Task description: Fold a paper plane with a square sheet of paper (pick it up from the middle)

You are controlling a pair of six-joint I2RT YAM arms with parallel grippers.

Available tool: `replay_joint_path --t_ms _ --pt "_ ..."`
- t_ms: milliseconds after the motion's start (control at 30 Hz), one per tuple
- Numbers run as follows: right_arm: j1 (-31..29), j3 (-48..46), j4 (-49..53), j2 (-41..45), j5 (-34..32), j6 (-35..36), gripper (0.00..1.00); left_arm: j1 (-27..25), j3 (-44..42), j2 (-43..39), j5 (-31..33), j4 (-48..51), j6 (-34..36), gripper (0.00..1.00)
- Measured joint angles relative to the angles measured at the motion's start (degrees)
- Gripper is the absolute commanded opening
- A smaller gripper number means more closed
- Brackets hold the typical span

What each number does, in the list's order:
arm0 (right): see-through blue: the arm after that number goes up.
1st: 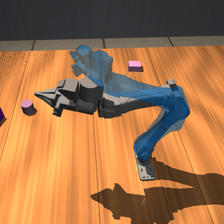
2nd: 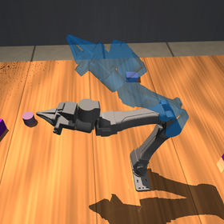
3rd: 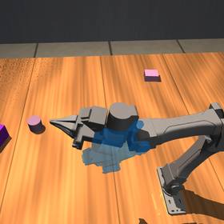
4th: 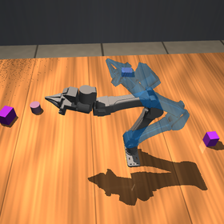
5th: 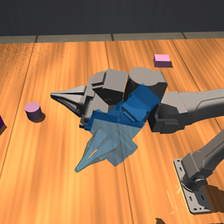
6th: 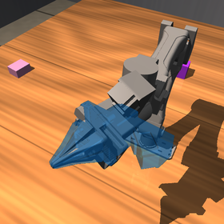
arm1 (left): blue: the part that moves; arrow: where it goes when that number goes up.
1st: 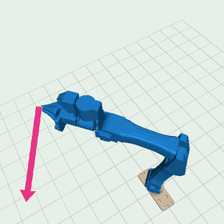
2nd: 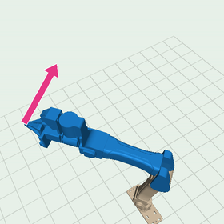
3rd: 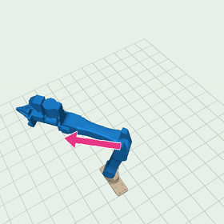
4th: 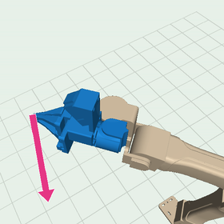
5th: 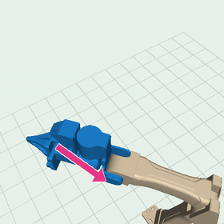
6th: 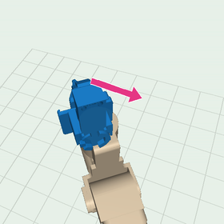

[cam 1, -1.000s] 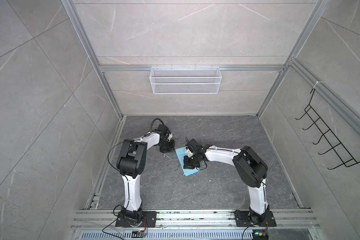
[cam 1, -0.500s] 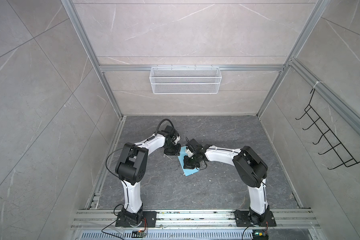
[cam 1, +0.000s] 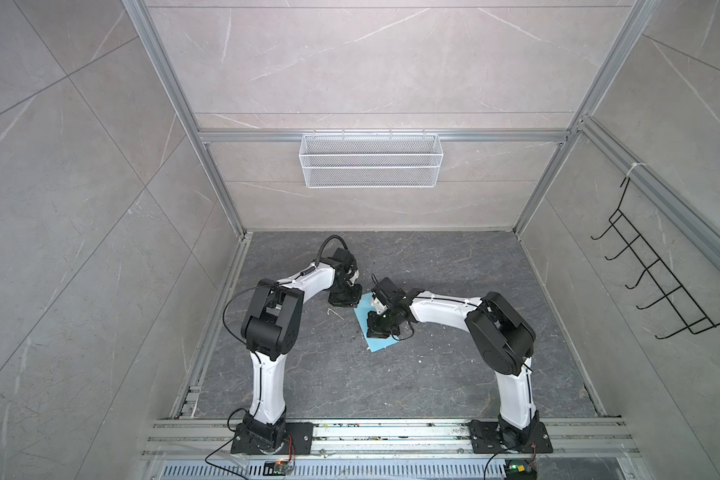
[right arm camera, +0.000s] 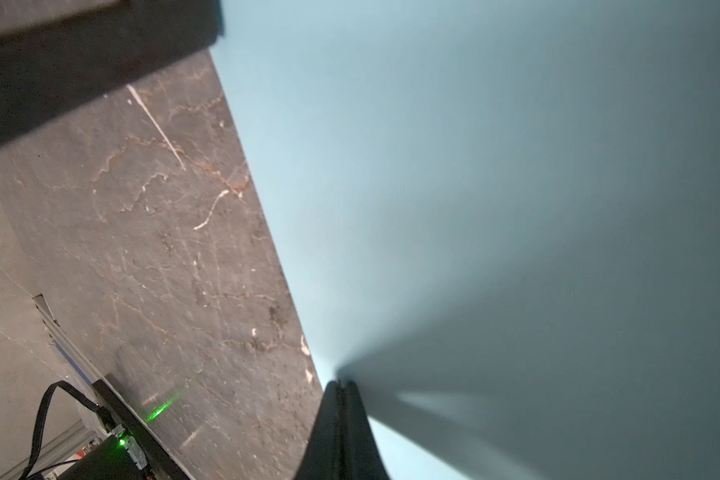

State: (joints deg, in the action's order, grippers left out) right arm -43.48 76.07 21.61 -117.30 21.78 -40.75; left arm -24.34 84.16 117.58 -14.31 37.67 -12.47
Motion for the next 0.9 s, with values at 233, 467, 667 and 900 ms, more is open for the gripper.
replay_joint_path --t_ms 233,467,667,900 --pt "0.0 0.0 0.0 0.0 0.0 0.0 0.06 0.0 0.3 1.1 1.7 0.3 -1.0 0.08" --pt "0.0 0.0 0.0 0.0 0.0 0.0 0.06 0.0 2.5 2.3 4.7 1.5 -1.3 0.08" --pt "0.0 0.0 0.0 0.0 0.0 0.0 0.06 -0.1 5.7 4.2 7.2 3.2 -1.3 0.08" --pt "0.0 0.0 0.0 0.0 0.0 -0.2 0.06 -0.2 8.7 5.8 10.0 4.5 -1.0 0.08"
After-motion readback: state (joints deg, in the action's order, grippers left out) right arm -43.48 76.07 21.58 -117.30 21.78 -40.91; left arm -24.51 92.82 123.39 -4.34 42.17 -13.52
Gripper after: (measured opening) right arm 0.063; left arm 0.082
